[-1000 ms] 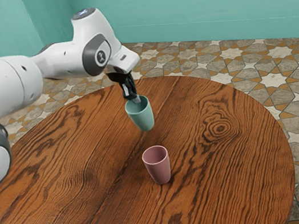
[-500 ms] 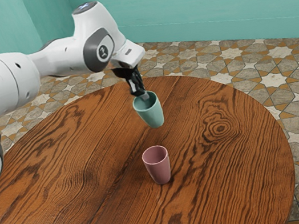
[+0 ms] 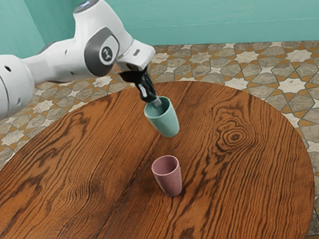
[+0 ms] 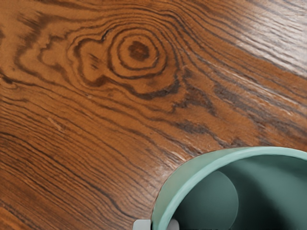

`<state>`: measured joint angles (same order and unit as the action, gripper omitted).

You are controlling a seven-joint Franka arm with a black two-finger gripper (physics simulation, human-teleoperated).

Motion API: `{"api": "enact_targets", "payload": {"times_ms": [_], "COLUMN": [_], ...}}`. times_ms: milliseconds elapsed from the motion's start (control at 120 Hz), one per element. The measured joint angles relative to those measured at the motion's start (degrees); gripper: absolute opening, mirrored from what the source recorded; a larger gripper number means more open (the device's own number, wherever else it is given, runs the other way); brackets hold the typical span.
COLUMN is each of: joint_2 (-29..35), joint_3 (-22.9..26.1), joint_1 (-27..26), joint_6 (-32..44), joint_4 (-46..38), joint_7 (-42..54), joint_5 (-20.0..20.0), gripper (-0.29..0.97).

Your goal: Place the left cup onto the right cup

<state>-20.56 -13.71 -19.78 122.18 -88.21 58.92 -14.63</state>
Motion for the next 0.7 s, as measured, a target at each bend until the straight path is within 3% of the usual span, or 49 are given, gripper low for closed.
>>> {"api": "enact_targets", "payload": {"times_ms": [700], "joint_2": [5.6], "joint_3": [0.0], "joint_1": [-4.9], "joint_6": [5.6], "joint_4": [-7.9], "joint_7": [-3.8], "joint_5": [-1.1], "gripper": [-0.11]}}
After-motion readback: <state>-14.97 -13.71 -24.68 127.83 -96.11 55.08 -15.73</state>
